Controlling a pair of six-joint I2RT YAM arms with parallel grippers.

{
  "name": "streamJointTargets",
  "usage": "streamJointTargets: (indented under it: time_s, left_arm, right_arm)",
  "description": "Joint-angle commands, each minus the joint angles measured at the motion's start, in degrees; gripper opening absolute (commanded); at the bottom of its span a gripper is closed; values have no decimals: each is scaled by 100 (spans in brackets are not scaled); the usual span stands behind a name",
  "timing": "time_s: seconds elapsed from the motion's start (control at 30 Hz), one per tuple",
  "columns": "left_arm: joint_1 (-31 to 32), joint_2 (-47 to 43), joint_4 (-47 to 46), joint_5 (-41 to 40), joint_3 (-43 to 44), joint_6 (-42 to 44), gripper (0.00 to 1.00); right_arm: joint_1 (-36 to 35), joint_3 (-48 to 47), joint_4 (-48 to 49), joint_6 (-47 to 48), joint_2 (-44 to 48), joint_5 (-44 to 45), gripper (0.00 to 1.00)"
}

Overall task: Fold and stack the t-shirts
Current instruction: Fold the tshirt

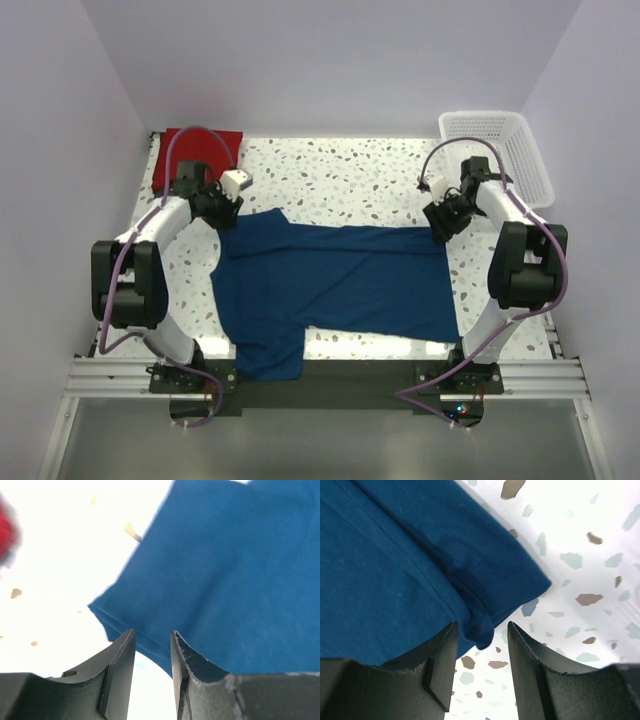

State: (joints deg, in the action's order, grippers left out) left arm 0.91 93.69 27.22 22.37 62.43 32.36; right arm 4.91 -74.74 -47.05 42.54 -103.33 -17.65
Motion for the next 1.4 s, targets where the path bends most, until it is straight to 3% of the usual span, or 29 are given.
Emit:
streamJointTargets:
  time_s: [0.0,0.3,1.07,1.37]
  left_arm:
    - [-91,490,-121,-13,742,-669,39]
    - [-91,1256,11,-4,1201,-995,38]
    - [-91,1547,-305,-752,1359,-1170,42]
    - [-91,1653,-156,-611,1377,-1109,31]
  right_arm:
    - [19,-436,-305,96,147,-230,48]
    - [10,-471,-446,70,94,-283,47]
    - [10,-304,-586,193,-73,-265,43]
    - [10,-313,-613,202,-117,-248,42]
